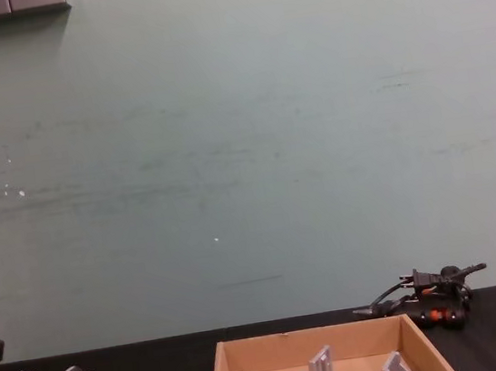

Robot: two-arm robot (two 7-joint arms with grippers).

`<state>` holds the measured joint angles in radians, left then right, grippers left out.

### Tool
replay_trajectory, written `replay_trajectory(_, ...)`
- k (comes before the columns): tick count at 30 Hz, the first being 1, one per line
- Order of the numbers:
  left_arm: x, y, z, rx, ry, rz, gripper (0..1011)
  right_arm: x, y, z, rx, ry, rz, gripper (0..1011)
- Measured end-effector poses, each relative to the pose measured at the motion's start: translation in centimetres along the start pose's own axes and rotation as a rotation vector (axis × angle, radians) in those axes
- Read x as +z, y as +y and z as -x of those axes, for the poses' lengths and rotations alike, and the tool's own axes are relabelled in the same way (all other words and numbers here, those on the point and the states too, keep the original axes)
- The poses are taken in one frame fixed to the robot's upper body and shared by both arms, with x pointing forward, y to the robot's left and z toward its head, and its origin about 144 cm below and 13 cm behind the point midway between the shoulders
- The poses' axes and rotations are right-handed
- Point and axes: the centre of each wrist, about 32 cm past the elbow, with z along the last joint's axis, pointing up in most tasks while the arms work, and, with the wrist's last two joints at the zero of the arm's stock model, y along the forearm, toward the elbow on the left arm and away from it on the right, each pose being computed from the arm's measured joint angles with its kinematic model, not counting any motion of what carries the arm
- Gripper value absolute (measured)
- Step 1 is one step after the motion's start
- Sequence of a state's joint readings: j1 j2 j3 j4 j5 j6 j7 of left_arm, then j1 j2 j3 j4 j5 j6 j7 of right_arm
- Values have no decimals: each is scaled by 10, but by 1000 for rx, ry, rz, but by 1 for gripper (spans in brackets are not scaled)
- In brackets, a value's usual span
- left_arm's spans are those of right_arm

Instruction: Use one hand to pick up the angle iron from the table and place it into the box.

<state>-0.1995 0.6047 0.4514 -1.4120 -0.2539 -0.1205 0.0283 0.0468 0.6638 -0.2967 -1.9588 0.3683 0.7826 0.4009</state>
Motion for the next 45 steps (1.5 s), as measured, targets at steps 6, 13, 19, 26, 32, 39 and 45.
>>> replay_trajectory(6, 0, 0, 0, 0, 0, 0, 1005, -6, 2, 1, -14, 19, 10, 1004)
replay_trajectory(13, 0, 0, 0, 0, 0, 0, 1005, -9, 11, 1, -12, 33, 22, 1004)
replay_trajectory(19, 0, 0, 0, 0, 0, 0, 1004, -9, 21, -2, -17, 40, 19, 1004)
replay_trajectory(26, 0, 0, 0, 0, 0, 0, 1005, -9, 34, -9, -27, 47, 4, 1004)
replay_trajectory(32, 0, 0, 0, 0, 0, 0, 1005, -9, 43, -12, -23, 55, 8, 1004)
replay_trajectory(39, 0, 0, 0, 0, 0, 0, 1005, -9, 44, -12, -20, 54, 9, 1004)
replay_trajectory(45, 0, 0, 0, 0, 0, 0, 1005, -9, 43, -12, -21, 54, 9, 927)
